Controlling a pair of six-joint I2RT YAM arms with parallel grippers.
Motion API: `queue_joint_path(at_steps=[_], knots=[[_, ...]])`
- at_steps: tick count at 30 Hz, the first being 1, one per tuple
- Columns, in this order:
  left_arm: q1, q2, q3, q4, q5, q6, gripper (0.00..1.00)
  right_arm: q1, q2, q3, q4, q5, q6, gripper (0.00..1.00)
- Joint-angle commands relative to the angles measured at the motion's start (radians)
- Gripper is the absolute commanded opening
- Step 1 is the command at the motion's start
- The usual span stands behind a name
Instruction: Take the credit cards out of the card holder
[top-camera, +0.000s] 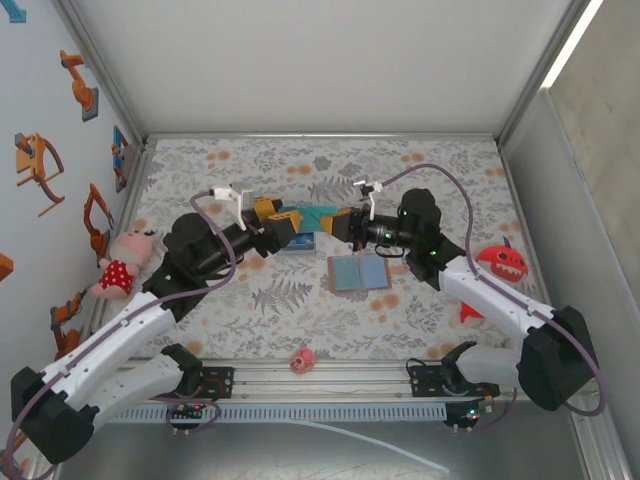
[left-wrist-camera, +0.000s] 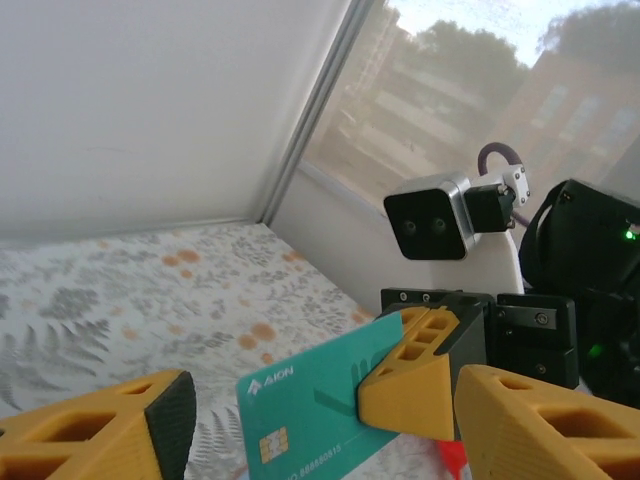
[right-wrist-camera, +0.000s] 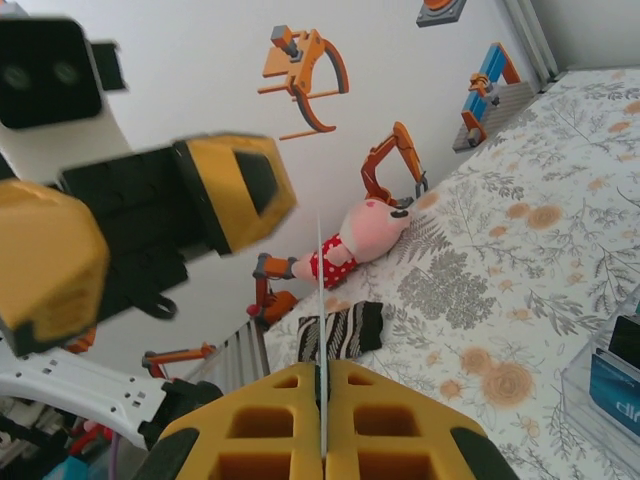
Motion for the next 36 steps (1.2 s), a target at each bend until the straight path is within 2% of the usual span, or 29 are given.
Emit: queue_joint_path(at_steps=[1,5,11,19,26,36], knots=[[0.006,0.001,0.13,-0.36,0.071,0.264,0.7,0.013,-0.044,0.079,-0.238,-0.041,-0.183,0.0],[0.004,0.071,0.264,-0.58,0.204,0.422,0.7,0.022,-0.054,0.148,-0.434,-0.091,-0.326,0.0],[0.004,0.154,0.33,-0.653,0.227,0.455,0.65,0.032,-0.047,0.215,-0.631,-0.123,-0.472,0.0],[0.004,0.214,0.364,-0.674,0.324,0.498,0.57,0.032,-0.041,0.214,-0.667,-0.18,-0.523,0.0],[0.004,0.255,0.38,-0.672,0.424,0.513,0.56,0.032,-0.028,0.214,-0.678,-0.197,-0.539,0.0],[0.004,0.311,0.4,-0.708,0.508,0.566,0.34,0.034,-0.014,0.221,-0.686,-0.221,-0.549,0.0]])
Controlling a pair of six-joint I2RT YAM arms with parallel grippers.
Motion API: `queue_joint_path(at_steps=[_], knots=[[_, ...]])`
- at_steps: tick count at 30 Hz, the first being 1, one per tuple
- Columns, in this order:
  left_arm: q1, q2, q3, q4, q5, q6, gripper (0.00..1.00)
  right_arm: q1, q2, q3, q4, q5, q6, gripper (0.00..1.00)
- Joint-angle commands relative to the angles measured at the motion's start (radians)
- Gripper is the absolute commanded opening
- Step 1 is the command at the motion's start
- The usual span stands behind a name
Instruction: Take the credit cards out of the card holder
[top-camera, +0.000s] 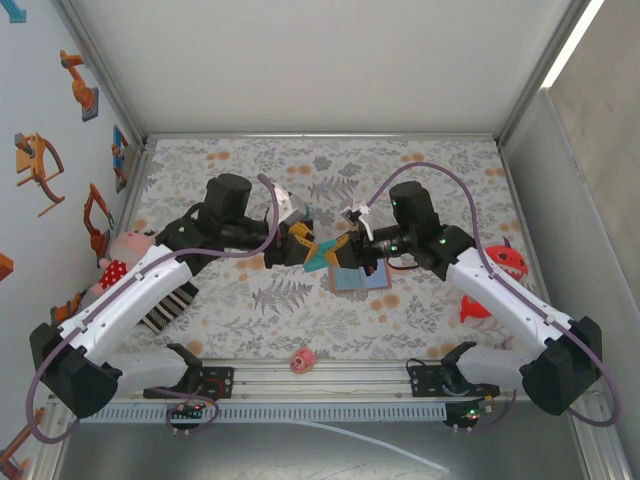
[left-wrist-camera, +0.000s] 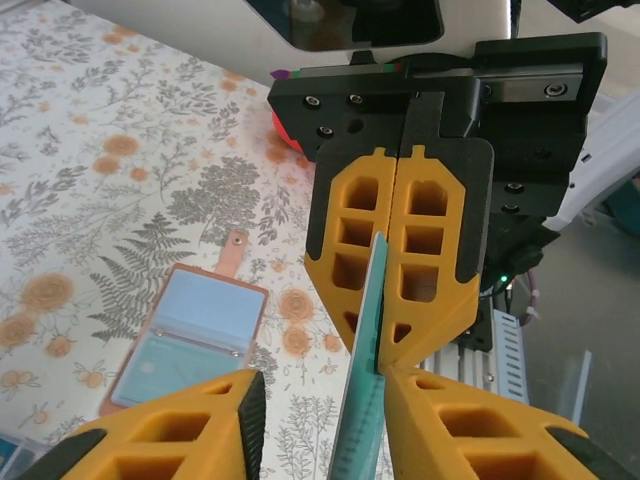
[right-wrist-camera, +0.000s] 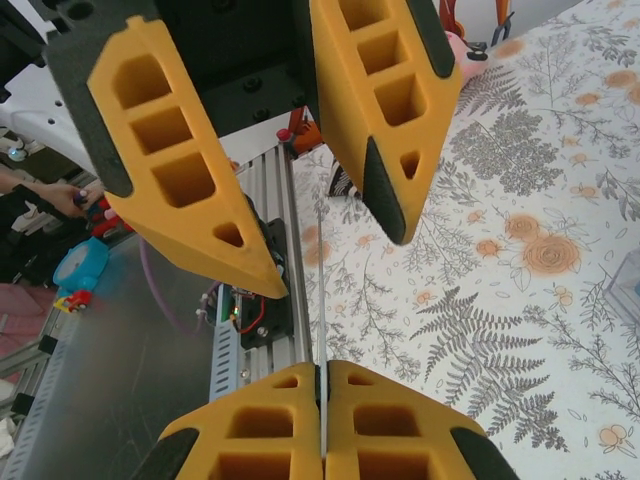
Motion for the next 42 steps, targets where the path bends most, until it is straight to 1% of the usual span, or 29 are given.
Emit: queue_joint_path(at_steps=[1,5,8,13,14,16,17,18,20,21,22,25,31,36,42], knots=[[0.001,0.015,0.037,-0.038,0.066,0.056,0.33,0.007,0.0,0.032,-0.006,-0.031,-0.021,0.0],[0.0,0.044,0.053,-0.08,0.08,0.086,0.31,0.007,0.0,0.033,-0.011,-0.033,-0.024,0.0],[0.001,0.071,0.069,-0.107,0.088,0.101,0.19,0.007,0.001,0.033,-0.014,-0.026,-0.027,0.0],[0.002,0.081,0.065,-0.102,0.076,0.133,0.02,0.007,-0.007,0.031,-0.031,0.008,-0.034,0.0],[0.003,0.078,0.058,-0.095,0.066,0.14,0.0,0.007,-0.01,0.031,-0.037,0.023,-0.034,0.06],[0.007,0.07,0.046,-0.082,0.03,0.153,0.0,0.007,-0.022,0.031,-0.061,0.077,-0.043,0.26],[0.013,0.065,0.039,-0.072,0.025,0.162,0.0,0.006,-0.029,0.029,-0.07,0.1,-0.046,0.33],[0.019,0.061,0.031,-0.063,0.011,0.166,0.0,0.007,-0.039,0.027,-0.08,0.133,-0.049,0.37],[0.031,0.053,0.018,-0.046,-0.046,0.164,0.0,0.007,-0.058,0.018,-0.093,0.215,-0.048,0.41],[0.039,0.051,0.018,-0.054,-0.079,0.163,0.0,0.007,-0.07,0.013,-0.096,0.266,-0.043,0.47],[0.046,0.051,0.018,-0.063,-0.094,0.174,0.0,0.005,-0.081,0.007,-0.099,0.306,-0.039,0.5],[0.08,0.043,0.003,-0.07,-0.13,0.228,0.0,0.005,-0.115,-0.01,-0.098,0.407,-0.023,0.55],[0.139,0.051,-0.011,-0.075,-0.262,0.4,0.0,0.005,-0.157,-0.027,-0.096,0.602,0.034,0.6],[0.211,0.128,0.03,-0.067,-0.262,0.502,0.0,0.006,-0.151,-0.026,-0.089,0.698,0.091,0.62],[0.265,0.258,0.099,-0.059,-0.249,0.625,0.0,0.005,-0.142,-0.029,-0.081,0.81,0.146,0.63]])
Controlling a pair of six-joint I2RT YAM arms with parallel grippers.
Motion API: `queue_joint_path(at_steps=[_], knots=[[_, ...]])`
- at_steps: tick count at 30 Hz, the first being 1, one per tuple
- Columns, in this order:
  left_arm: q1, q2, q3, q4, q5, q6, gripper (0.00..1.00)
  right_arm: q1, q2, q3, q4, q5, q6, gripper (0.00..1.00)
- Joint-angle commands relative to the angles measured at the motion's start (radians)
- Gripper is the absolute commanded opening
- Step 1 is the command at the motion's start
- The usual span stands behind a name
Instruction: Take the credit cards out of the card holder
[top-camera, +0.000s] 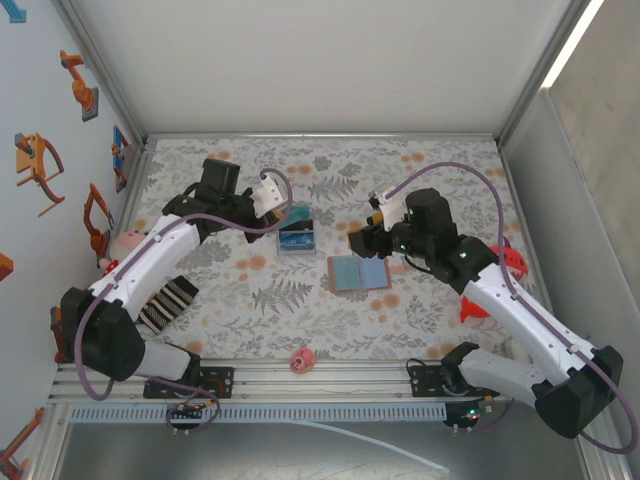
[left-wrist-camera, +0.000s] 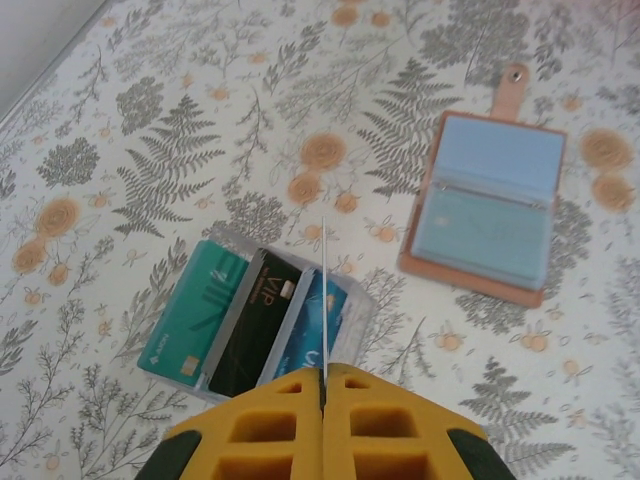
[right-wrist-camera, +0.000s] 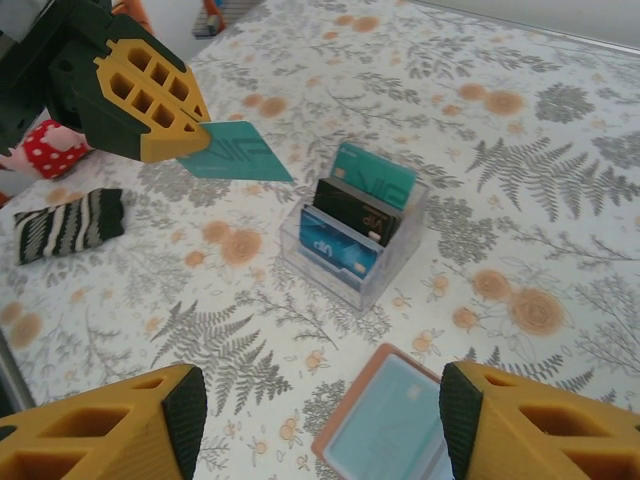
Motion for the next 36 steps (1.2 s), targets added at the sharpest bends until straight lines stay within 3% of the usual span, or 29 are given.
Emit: queue_joint_path(at_steps=[1,17,36], knots=[[0.026,0.057,0.062,0.012,0.02,0.121,0.0,0.005,0.003,-0.01,0.008,0.113,0.058,0.63],[0.062,0.397,0.325,-0.11,0.119,0.336,0.0,0.003,-0.008,-0.031,0.026,0.211,0.151,0.63],[0.071,0.582,0.434,-0.147,0.133,0.39,0.0,0.003,-0.01,-0.019,0.015,0.242,0.164,0.62]])
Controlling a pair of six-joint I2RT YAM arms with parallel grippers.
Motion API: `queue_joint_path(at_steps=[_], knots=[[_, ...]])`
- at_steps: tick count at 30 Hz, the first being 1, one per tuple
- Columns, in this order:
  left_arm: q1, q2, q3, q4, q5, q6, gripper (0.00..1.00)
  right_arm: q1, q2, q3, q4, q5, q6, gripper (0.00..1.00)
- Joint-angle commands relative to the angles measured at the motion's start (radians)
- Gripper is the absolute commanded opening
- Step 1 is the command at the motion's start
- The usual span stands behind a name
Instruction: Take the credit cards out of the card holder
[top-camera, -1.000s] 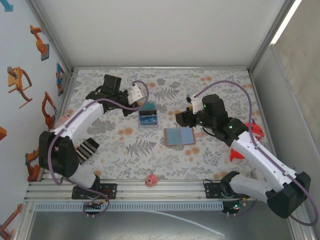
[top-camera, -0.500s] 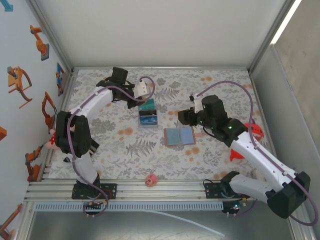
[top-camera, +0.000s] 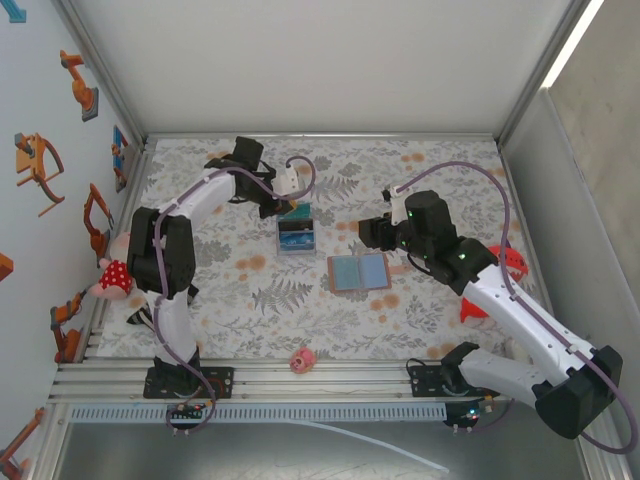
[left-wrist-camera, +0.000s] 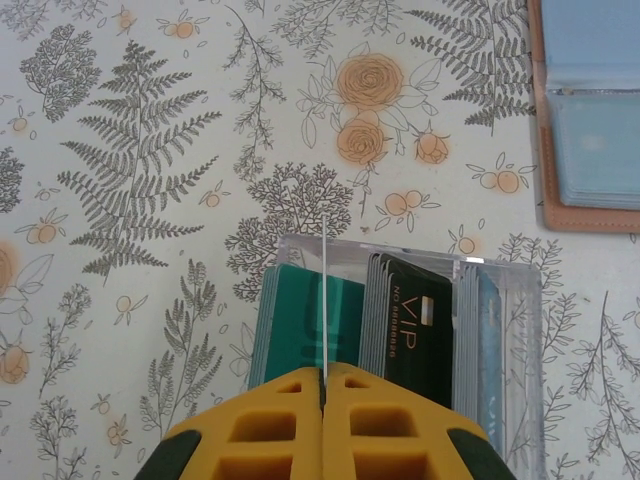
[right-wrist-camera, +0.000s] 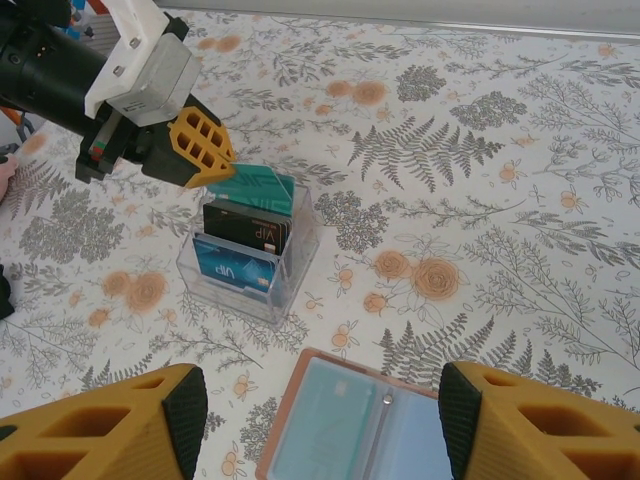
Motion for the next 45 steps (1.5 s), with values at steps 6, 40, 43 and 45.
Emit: queue_joint_path(at_steps=[6,40,43,45], knots=[[0.016,0.042,0.059,-0.061,0.034,0.048,0.0,0.003,-0.001,-0.005,0.014,0.021,0.017,0.62],[0.012,-0.427,-0.392,0.483,-0.011,-0.521,0.72,0.059,0.134,-0.028,-0.036,0.103,0.101,0.52],[0.009,-0.547,-0.535,0.639,-0.041,-0.689,0.97,0.094,0.17,-0.025,-0.053,0.132,0.107,0.53],[0.009,-0.622,-0.621,0.717,-0.066,-0.787,0.97,0.114,0.194,-0.025,-0.057,0.139,0.116,0.53]])
